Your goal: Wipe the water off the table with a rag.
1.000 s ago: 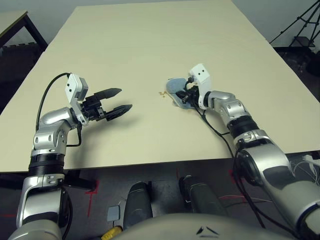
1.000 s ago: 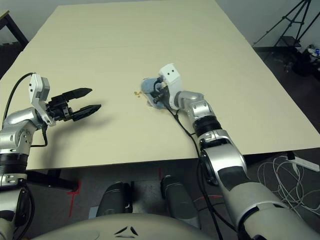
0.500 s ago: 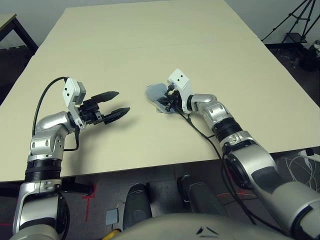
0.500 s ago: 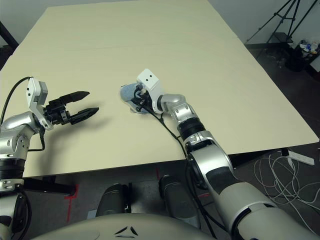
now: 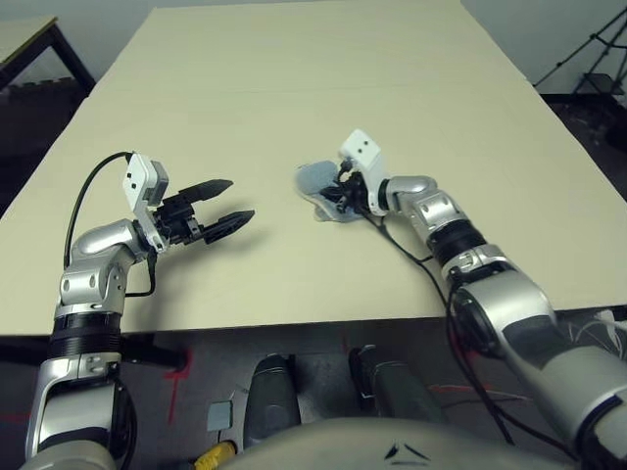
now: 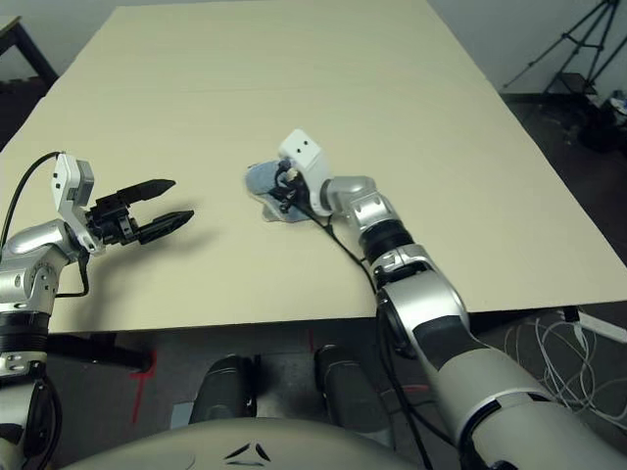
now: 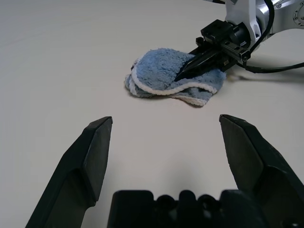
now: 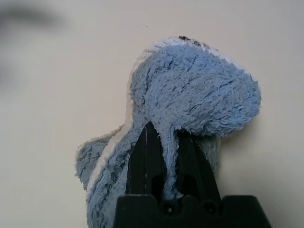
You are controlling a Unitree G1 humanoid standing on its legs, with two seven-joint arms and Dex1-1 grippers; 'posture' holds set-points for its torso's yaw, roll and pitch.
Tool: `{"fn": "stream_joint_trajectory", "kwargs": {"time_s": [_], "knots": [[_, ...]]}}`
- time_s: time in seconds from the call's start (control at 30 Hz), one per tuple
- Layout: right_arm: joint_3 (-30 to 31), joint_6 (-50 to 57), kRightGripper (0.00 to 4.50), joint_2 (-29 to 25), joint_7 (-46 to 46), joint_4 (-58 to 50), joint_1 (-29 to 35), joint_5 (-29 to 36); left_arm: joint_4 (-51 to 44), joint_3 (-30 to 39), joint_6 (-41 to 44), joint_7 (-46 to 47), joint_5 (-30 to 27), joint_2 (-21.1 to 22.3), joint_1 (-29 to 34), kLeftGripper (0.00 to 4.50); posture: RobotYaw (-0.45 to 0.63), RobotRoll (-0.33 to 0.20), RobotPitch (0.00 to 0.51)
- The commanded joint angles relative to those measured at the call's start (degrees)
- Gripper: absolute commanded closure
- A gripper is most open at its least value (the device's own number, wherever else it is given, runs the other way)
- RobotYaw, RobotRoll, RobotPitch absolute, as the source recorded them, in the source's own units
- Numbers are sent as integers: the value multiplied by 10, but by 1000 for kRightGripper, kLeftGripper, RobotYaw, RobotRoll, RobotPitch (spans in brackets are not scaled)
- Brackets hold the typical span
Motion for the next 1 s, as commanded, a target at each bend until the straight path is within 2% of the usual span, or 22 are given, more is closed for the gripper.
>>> {"fn": "stream_joint_trajectory", "kwargs": {"time_s": [0.03, 0.33, 0.67, 0.87, 1.0], "knots": [[-12, 24, 4500, -59, 0, 30, 14, -9, 15, -5, -3, -7, 3, 1, -9, 0, -93, 0, 107], [-22, 43, 4500, -159, 19, 16, 30, -5, 28, -9, -9, -12, 6, -2, -19, 0, -102, 0, 109], [-26, 54, 4500, -239, 37, -6, 70, -5, 36, -10, -12, -15, 8, -1, -25, 0, -104, 0, 108], [-94, 141, 4500, -254, 76, -76, 62, 78, 49, -14, -17, -16, 10, -3, -36, 0, -118, 0, 105], [-109, 194, 4500, -299, 113, -112, 51, 102, 53, -16, -19, -17, 10, -2, -39, 0, -123, 0, 107]]}}
